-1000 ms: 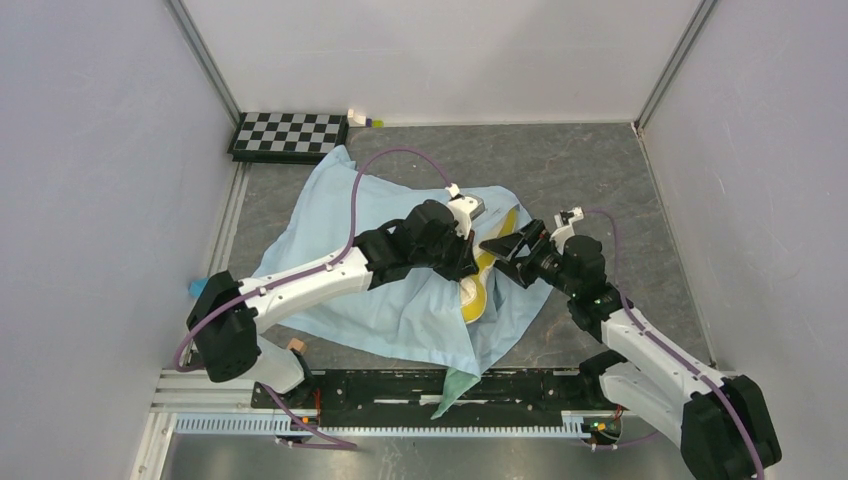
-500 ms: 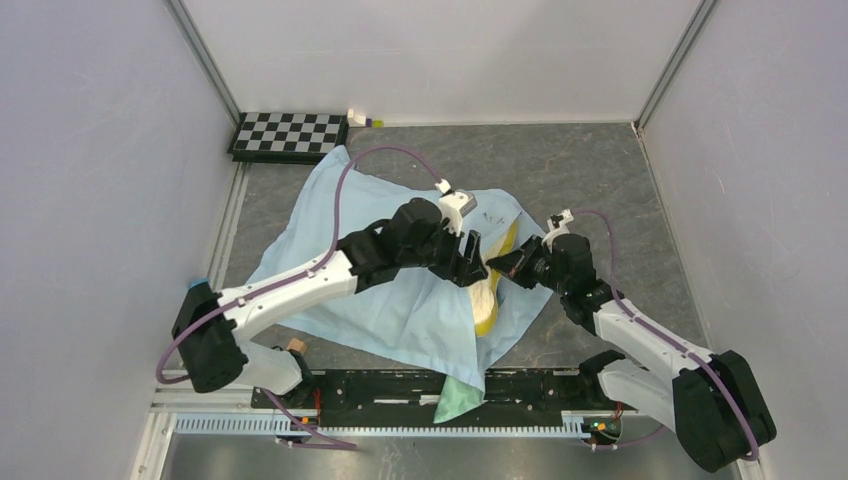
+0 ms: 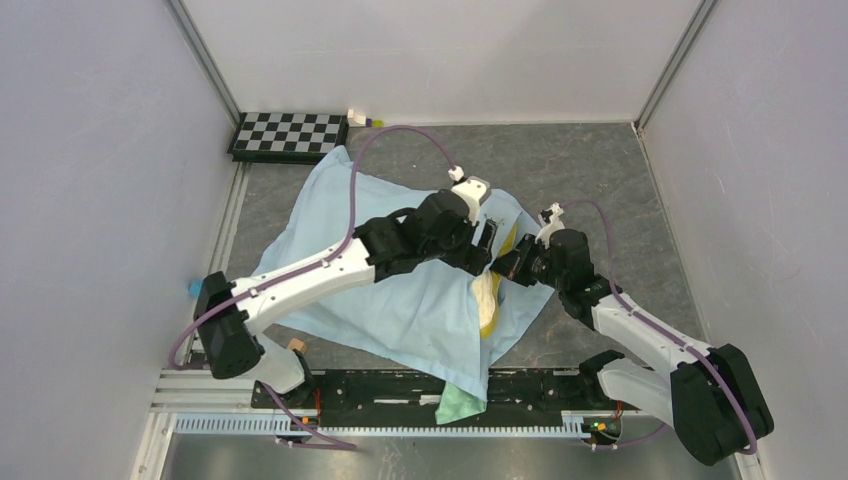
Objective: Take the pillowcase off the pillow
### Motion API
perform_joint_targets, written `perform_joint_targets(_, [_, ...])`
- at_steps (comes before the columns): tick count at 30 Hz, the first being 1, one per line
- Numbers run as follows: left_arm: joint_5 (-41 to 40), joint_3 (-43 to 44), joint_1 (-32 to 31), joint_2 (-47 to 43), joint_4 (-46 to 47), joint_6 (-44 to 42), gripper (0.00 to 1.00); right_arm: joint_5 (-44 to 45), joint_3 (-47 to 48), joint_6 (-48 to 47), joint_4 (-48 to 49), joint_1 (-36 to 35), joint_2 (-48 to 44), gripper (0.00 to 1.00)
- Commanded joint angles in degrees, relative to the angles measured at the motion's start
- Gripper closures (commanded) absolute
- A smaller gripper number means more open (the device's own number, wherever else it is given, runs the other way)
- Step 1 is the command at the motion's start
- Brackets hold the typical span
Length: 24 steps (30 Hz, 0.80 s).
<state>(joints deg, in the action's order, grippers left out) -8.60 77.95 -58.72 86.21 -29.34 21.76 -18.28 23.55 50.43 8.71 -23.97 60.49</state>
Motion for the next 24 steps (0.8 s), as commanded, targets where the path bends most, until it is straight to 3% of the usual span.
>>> perform_joint_targets(1, [-2.3,3.7,-0.2,4.5,-2.8,-2.6,0.17,-1.7,0.3,-1.7,3.4,-0.1,-0.8,1.00])
perform_joint_targets(4, [0.0,3.8,1.0,7.0,-2.2,-1.4,0.27,-1.6,0.5,-2.1,3.0,-0.1,-1.2,1.00])
perform_joint_targets(6, [1.9,3.0,3.0,8.5,-1.5,0.0,0.41,-1.6,1.0,-2.8,2.0,0.0,-1.5,1.00])
perform_joint_targets(11, [5.2,0.1,8.2,9.6,1.0,1.0,0.93,0.5,2.2,-4.8,-1.6,-0.1,-2.8,1.00])
perform_joint_targets(12, [4.6,-0.2,9.1,9.5,1.3,1.2,0.97,0.9,2.2,-5.2,-2.1,-0.1,-3.2,1.00])
perform_joint_targets(19, [-0.5,-2.2,19.6,10.1,3.9,2.0,0.98,2.4,3.1,-8.1,-6.6,0.1,-4.9,1.00])
perform_joint_targets(24, [-9.6,-2.9,22.8,13.3,1.0,1.0,0.98,2.9,6.1,-11.4,-12.0,2.4,-5.8,1.00])
